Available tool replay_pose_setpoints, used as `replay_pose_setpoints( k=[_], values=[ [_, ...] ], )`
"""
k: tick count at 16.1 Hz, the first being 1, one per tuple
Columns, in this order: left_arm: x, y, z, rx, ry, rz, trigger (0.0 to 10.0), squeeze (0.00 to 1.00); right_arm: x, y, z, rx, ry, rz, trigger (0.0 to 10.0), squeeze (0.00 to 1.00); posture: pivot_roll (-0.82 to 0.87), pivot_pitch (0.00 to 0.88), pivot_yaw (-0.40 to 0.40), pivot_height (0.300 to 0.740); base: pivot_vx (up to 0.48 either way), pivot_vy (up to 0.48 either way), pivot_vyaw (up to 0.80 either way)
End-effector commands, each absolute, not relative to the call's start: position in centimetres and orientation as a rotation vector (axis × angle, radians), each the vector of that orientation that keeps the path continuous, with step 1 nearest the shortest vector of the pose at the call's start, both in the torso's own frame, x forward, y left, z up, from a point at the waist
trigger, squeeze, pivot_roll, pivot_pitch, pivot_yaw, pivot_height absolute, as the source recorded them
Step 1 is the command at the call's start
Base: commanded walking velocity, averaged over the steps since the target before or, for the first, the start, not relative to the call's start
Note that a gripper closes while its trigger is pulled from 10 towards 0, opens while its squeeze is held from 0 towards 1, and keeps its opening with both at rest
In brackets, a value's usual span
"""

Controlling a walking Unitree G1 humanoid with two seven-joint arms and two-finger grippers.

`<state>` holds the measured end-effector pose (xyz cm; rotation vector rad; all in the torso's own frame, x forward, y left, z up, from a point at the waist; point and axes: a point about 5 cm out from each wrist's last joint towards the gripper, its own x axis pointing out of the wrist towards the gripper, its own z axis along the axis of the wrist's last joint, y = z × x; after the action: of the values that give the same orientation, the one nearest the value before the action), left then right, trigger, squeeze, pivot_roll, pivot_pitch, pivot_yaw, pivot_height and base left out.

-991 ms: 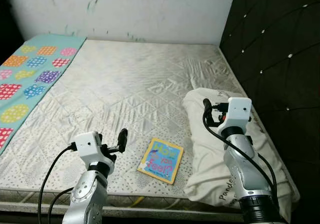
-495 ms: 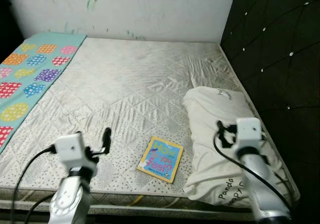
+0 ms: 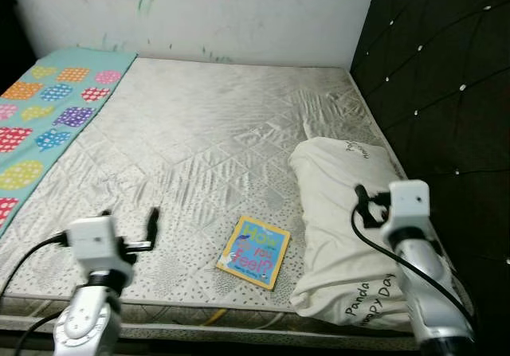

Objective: Clean up the room

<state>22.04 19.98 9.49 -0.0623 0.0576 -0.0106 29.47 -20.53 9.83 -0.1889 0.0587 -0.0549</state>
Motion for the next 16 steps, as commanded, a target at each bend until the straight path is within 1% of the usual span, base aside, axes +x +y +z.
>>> replay_pose_setpoints(
  k=[1, 3, 4, 5, 6, 7, 8, 9, 10, 11, 12, 15, 16],
  values=[
    [22.3, 19.8, 9.5, 0.001, 0.062, -0.05, 10.0, 0.0, 29.8, -20.5, 9.9, -0.175, 0.053, -0.032, 10.0, 0.0, -0.05, 0.0, -0.076, 0.74, 0.0, 0.0, 0.0],
    [22.7, 20.0, 9.7, 0.042, 0.066, -0.046, 10.0, 0.0, 30.3, -20.6, 9.9, -0.149, 0.057, -0.021, 10.0, 0.0, -0.03, 0.0, -0.098, 0.74, 0.0, 0.0, 0.0],
    [23.0, 19.7, 10.3, 0.067, 0.043, -0.079, 10.0, 0.0, 30.7, -20.4, 10.3, -0.178, 0.046, -0.002, 10.0, 0.0, -0.03, 0.0, -0.107, 0.74, 0.0, 0.0, 0.0],
    [23.0, 19.0, 10.1, 0.031, 0.043, -0.164, 10.0, 0.0, 30.7, -20.3, 10.3, -0.185, 0.045, 0.005, 10.0, 0.0, -0.03, 0.0, -0.105, 0.74, 0.0, 0.0, 0.0],
    [22.9, 18.8, 10.1, 0.02, 0.038, -0.187, 10.0, 0.0, 30.6, -20.4, 10.2, -0.184, 0.045, 0.004, 10.0, 0.0, -0.03, 0.0, -0.103, 0.74, 0.0, 0.0, 0.0],
    [22.8, 18.0, 9.3, -0.025, 0.08, -0.185, 10.0, 0.0, 30.5, -20.5, 10.1, -0.173, 0.05, -0.005, 10.0, 0.0, -0.04, 0.0, -0.096, 0.74, 0.0, 0.0, 0.0],
    [22.5, 17.3, 8.7, -0.036, 0.077, -0.181, 10.0, 0.0, 29.8, -21.0, 9.6, -0.17, 0.066, -0.024, 10.0, 0.0, -0.05, 0.0, -0.088, 0.74, 0.0, 0.0, 0.0],
    [22.3, 17.6, 8.5, -0.024, 0.076, -0.124, 10.0, 0.0, 29.3, -21.6, 9.2, -0.177, 0.082, -0.053, 10.0, 0.0, -0.05, 0.0, -0.089, 0.74, 0.0, 0.0, 0.0],
    [22.2, 17.9, 8.4, -0.049, 0.076, -0.098, 10.0, 0.0, 29.0, -22.0, 9.0, -0.173, 0.086, -0.066, 10.0, 0.0, -0.05, 0.0, -0.088, 0.74, 0.0, 0.0, 0.0],
    [22.0, 18.5, 8.6, -0.055, 0.077, -0.069, 10.0, 0.0, 28.2, -22.9, 8.9, -0.205, 0.091, -0.064, 10.0, 0.0, -0.05, 0.0, -0.081, 0.74, 0.0, 0.0, 0.0],
    [21.9, 18.8, 8.7, -0.057, 0.075, -0.059, 10.0, 0.0, 27.7, -23.3, 8.7, -0.22, 0.093, -0.061, 10.0, 0.0, -0.05, 0.0, -0.077, 0.74, 0.0, 0.0, 0.0],
    [21.4, 19.8, 8.9, -0.028, 0.07, -0.073, 10.0, 0.0, 25.7, -26.2, 7.9, -0.256, 0.143, -0.097, 10.0, 0.0, -0.07, 0.0, -0.046, 0.74, 0.0, 0.0, 0.0],
    [21.3, 19.9, 9.0, -0.032, 0.065, -0.082, 10.0, 0.0, 25.5, -26.5, 7.8, -0.28, 0.147, -0.093, 10.0, 0.0, -0.07, 0.0, -0.042, 0.74, 0.0, 0.0, 0.0]
  ],
)
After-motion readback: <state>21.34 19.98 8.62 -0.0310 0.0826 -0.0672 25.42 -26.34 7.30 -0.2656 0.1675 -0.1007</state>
